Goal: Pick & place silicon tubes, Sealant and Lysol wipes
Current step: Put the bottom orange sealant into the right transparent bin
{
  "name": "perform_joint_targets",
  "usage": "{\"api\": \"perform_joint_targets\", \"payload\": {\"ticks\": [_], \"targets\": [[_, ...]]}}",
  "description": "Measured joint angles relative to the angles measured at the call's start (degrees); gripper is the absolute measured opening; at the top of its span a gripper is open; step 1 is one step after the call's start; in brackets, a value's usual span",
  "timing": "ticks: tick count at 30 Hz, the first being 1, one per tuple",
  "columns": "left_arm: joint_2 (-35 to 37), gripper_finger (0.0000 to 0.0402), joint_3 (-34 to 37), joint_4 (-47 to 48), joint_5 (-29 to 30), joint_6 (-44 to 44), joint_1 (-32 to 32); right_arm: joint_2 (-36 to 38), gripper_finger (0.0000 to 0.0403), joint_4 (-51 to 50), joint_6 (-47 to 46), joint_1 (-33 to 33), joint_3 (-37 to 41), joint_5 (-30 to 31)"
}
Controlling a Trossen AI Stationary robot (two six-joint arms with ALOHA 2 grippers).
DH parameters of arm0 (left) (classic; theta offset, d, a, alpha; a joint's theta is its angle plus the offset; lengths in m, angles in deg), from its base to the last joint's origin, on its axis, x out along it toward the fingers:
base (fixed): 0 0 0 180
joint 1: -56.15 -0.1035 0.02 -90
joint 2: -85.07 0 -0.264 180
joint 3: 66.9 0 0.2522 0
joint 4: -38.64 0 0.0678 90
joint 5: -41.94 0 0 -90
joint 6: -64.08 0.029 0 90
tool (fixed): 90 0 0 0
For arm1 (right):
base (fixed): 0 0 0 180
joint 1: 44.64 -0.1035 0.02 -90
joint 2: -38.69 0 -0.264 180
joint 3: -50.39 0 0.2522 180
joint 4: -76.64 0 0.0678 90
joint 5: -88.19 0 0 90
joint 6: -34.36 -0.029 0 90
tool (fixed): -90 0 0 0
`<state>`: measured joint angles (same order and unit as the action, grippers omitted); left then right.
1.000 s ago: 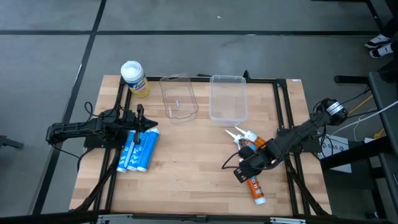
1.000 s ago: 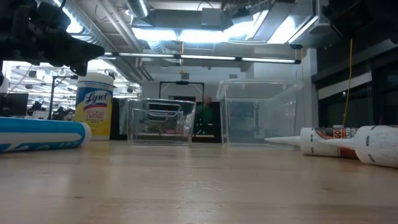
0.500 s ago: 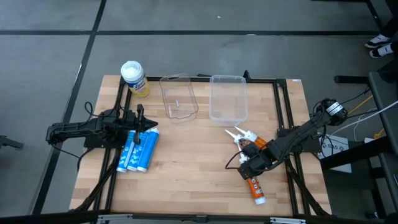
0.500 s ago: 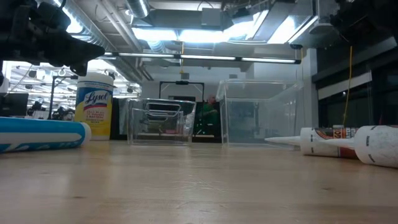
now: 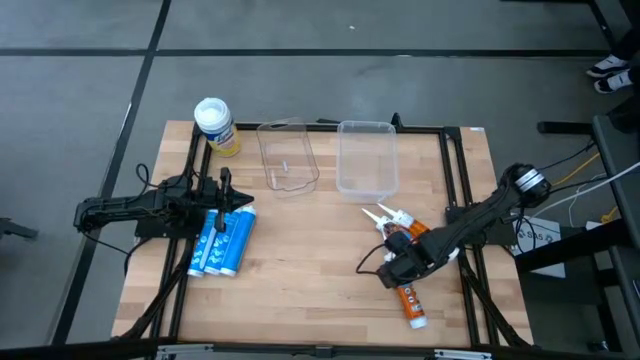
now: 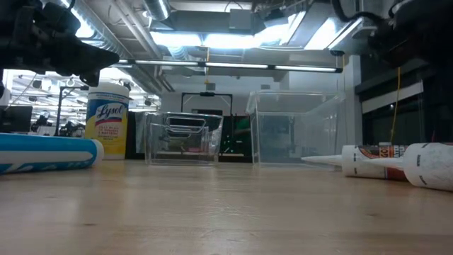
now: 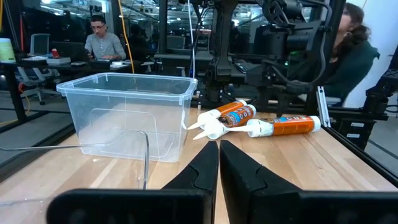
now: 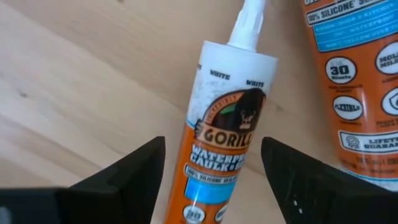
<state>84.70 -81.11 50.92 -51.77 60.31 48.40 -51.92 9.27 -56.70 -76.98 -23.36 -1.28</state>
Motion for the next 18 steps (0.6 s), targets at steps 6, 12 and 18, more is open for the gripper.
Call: {"api": "perform_joint_targets", "payload": {"ticks": [6,12,18], "targets": [[0.0,0.0014,0.0,0.0,0.0,0.0,0.0,-2.6,0.0277,-0.1,0.0,0.2,0.0,0.0],[0.0,0.0012,0.0,0.0,0.0,0.0,0.0,-5.5,0.0277,-0.1,0.0,0.2,0.0,0.3],[0.0,0.0015,0.0,0.0,0.0,0.0,0.0,-8.0,0.0278,0.6,0.0,1.1,0.1,0.4]]}}
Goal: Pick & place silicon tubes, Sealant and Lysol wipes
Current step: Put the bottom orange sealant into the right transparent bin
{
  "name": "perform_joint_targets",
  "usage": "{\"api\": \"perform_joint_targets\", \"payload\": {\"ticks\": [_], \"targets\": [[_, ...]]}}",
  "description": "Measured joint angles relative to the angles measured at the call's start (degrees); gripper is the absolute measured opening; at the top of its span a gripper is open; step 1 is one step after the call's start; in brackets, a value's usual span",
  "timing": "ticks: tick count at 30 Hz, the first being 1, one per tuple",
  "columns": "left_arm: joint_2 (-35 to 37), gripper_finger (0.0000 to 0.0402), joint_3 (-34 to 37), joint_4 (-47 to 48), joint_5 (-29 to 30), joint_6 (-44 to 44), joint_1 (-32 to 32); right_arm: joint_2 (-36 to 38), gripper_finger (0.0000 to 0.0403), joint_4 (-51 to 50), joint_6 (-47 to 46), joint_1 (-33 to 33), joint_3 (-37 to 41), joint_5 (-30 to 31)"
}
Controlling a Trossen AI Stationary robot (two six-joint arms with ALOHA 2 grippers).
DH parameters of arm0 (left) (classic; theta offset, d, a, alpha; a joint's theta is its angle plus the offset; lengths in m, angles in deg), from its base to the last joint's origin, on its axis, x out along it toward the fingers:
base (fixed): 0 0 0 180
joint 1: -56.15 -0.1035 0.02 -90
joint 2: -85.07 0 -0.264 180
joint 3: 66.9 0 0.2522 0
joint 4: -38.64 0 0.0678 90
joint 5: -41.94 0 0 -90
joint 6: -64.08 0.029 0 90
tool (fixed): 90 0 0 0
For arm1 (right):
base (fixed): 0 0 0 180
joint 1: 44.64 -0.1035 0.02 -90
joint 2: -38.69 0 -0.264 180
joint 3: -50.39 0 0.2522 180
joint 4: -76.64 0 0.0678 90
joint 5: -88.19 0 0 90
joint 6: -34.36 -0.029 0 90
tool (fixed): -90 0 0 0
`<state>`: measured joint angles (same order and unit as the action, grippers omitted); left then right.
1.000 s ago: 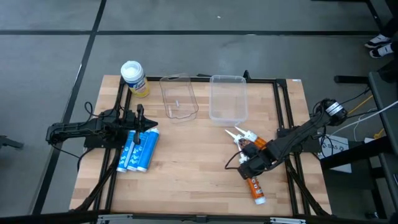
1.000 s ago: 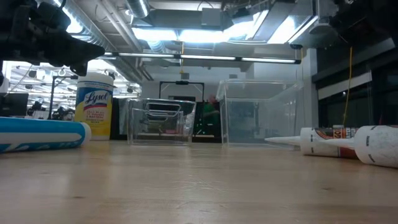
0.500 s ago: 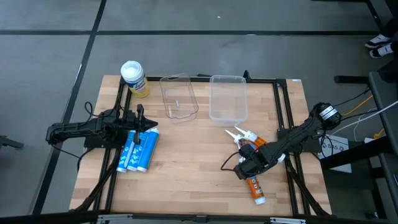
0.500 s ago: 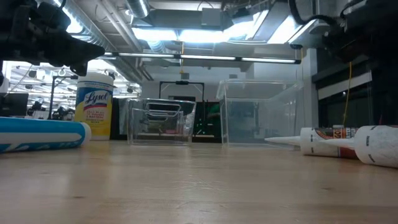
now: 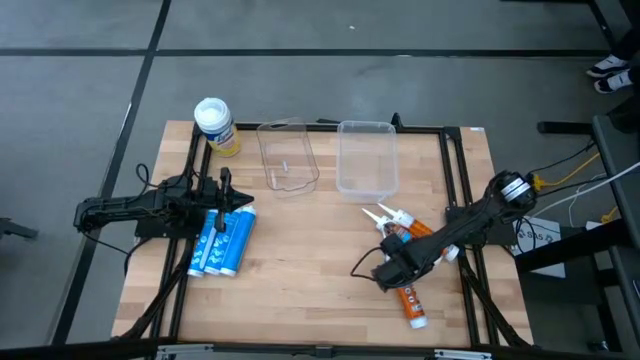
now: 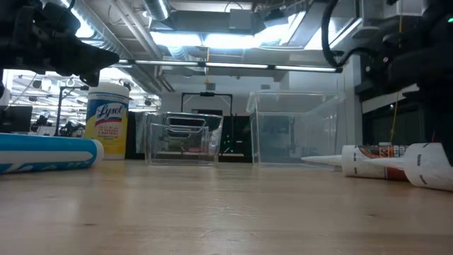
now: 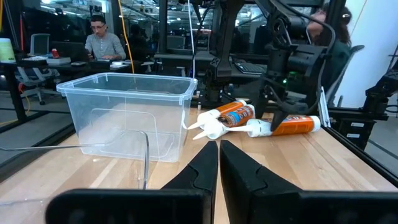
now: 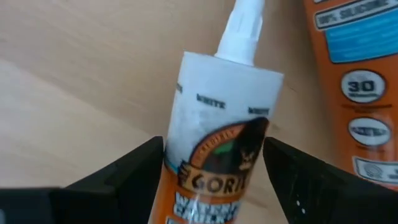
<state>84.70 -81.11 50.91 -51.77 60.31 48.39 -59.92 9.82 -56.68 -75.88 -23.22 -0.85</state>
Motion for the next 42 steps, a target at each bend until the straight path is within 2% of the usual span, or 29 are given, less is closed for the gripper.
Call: {"api": "perform_joint_targets", "payload": {"ticks": [8,11,17,28,33,42], "targets": [[0.0,0.0012,0.0,0.0,0.0,0.0,0.0,-0.7,0.0277,8.4,-0.2,1.7,4.3,-0.5],[0.0,0.0014,0.0,0.0,0.0,0.0,0.0,-0.7,0.0270,8.5,-0.2,2.3,4.8,-0.6],[0.0,0.0012,0.0,0.0,0.0,0.0,0.0,-0.6,0.0224,8.5,-0.1,2.6,4.8,-0.6],[0.0,0.0015,0.0,0.0,0.0,0.0,0.0,1.6,0.0224,8.4,0.0,2.6,1.4,-0.7],[0.0,0.0011,0.0,0.0,0.0,0.0,0.0,5.4,0.0225,4.7,0.1,2.9,-2.4,4.3],[0.0,0.0014,0.0,0.0,0.0,0.0,0.0,10.8,0.0225,-12.2,1.1,7.0,-13.8,18.4]]}}
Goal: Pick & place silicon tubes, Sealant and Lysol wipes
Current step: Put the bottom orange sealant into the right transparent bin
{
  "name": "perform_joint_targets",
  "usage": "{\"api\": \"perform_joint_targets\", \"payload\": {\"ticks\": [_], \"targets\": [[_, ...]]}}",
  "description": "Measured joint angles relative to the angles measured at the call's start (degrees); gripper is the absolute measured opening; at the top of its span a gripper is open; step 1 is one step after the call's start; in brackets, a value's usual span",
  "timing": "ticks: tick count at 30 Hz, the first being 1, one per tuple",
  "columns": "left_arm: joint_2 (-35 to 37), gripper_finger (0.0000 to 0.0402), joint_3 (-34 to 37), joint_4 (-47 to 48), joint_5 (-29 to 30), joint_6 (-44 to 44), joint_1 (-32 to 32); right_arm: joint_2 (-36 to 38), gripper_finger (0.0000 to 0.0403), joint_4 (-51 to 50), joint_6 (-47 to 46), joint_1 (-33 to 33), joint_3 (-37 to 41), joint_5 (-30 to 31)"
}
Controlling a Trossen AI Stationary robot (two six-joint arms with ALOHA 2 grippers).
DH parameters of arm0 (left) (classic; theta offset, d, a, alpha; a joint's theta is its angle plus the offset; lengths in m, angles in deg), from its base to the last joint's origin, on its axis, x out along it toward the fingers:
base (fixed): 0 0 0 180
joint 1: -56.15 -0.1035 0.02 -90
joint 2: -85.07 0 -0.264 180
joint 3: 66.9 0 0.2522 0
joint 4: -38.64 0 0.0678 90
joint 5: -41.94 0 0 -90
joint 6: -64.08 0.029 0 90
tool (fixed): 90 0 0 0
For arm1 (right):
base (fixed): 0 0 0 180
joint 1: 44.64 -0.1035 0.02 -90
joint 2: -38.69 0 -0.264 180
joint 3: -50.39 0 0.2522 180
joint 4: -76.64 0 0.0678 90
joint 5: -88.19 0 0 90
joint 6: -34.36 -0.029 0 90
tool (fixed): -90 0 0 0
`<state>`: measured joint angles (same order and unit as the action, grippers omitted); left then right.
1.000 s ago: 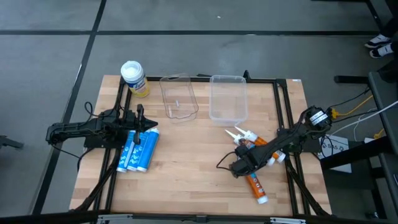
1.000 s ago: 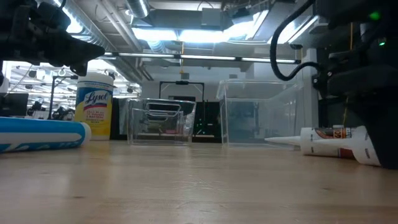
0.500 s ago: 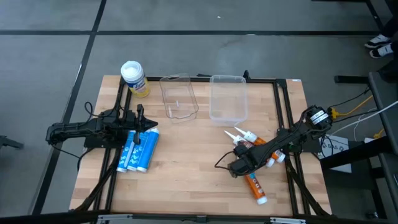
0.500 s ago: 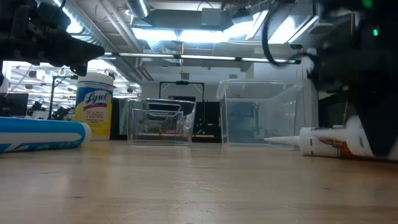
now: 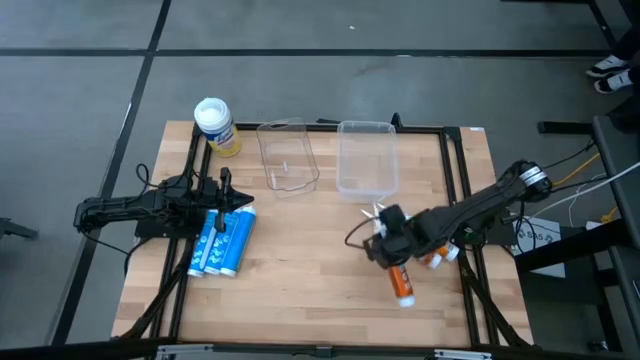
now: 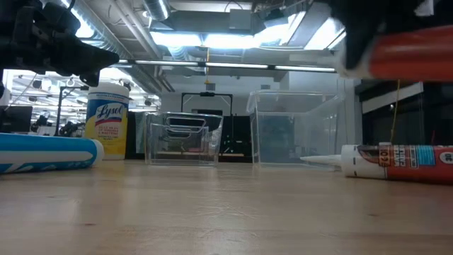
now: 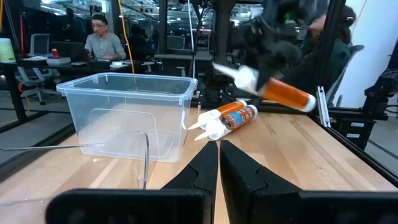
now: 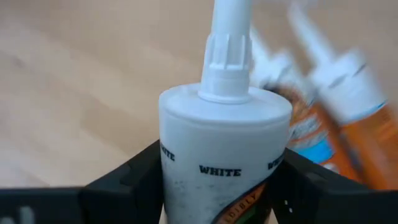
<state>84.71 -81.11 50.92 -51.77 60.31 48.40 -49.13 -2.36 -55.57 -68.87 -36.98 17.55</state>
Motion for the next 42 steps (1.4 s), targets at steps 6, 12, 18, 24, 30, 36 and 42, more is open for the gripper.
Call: {"api": "perform_joint_targets", "payload": {"ticks": [6,12,18,24,30,36,42], "targets": [[0.0,0.0011,0.0,0.0,0.0,0.0,0.0,0.5,0.0225,-7.4,6.3,6.2,-6.8,5.7],[0.0,0.0015,0.0,0.0,0.0,0.0,0.0,0.5,0.0227,-7.5,15.3,13.3,-12.0,11.5],[0.0,0.0011,0.0,0.0,0.0,0.0,0.0,0.5,0.0224,-7.4,20.2,19.6,-17.5,17.1],[0.0,0.0015,0.0,0.0,0.0,0.0,0.0,0.5,0.0229,-6.2,25.1,24.6,-22.4,23.8],[0.0,0.0013,0.0,0.0,0.0,0.0,0.0,0.5,0.0224,-3.1,30.7,30.3,-23.4,27.7],[0.0,0.0013,0.0,0.0,0.0,0.0,0.0,-1.3,0.0230,-3.2,32.4,34.4,-23.4,27.7],[0.0,0.0014,0.0,0.0,0.0,0.0,0.0,-3.5,0.0225,-2.9,32.9,37.0,-21.5,27.9]]}}
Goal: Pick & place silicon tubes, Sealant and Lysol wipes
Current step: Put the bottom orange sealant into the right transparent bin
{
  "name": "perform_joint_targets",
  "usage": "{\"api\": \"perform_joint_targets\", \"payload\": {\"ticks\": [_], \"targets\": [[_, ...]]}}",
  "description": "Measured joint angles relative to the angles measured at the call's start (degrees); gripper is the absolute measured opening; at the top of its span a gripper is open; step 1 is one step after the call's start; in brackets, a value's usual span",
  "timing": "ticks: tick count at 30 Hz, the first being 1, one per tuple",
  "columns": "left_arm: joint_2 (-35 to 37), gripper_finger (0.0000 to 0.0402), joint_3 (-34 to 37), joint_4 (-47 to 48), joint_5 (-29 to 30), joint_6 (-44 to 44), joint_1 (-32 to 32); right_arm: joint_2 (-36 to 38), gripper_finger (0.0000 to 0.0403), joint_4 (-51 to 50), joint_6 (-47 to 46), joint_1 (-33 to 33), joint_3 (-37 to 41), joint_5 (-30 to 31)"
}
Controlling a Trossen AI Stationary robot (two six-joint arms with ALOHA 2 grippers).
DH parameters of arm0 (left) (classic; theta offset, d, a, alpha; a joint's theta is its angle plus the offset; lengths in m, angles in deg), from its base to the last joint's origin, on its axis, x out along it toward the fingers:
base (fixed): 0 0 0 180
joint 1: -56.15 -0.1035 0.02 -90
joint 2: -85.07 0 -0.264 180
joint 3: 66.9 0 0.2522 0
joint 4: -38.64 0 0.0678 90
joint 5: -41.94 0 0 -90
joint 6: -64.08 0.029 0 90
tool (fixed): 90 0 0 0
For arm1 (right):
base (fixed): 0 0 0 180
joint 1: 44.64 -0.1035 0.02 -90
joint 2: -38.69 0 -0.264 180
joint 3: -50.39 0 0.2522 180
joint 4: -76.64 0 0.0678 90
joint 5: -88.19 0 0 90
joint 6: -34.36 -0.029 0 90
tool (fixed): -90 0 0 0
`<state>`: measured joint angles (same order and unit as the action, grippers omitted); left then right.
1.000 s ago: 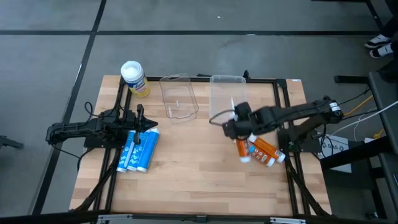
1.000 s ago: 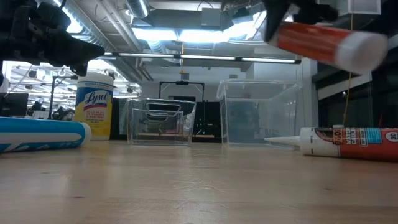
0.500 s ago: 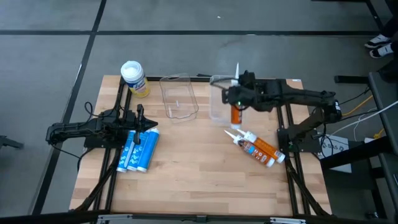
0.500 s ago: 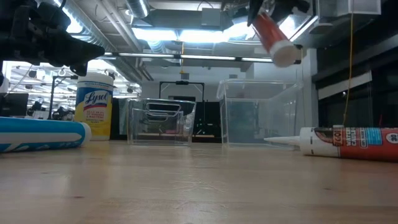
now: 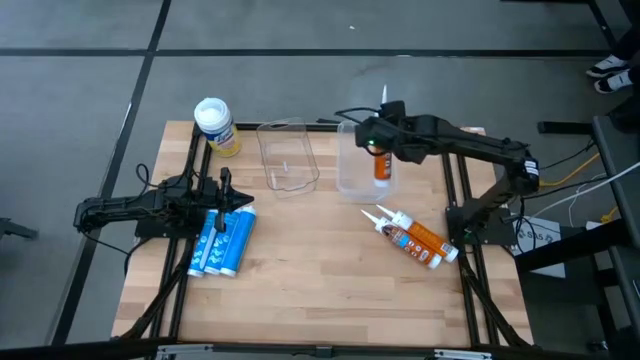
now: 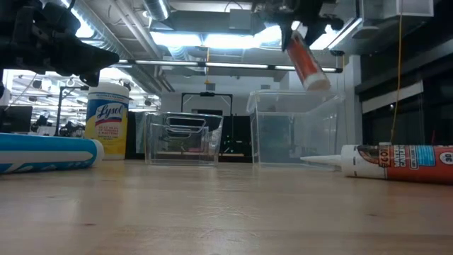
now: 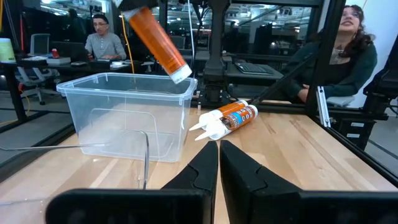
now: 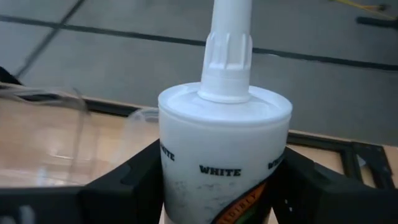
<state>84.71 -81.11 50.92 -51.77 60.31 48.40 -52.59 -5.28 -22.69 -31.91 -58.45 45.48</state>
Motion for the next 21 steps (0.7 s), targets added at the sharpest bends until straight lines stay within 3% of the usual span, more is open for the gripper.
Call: {"api": "perform_joint_targets", "payload": {"ticks": [21], "targets": [[0.0,0.0012,0.0,0.0,0.0,0.0,0.0,-0.3,0.0226,14.5,-9.7,3.3,18.7,-5.0]]}}
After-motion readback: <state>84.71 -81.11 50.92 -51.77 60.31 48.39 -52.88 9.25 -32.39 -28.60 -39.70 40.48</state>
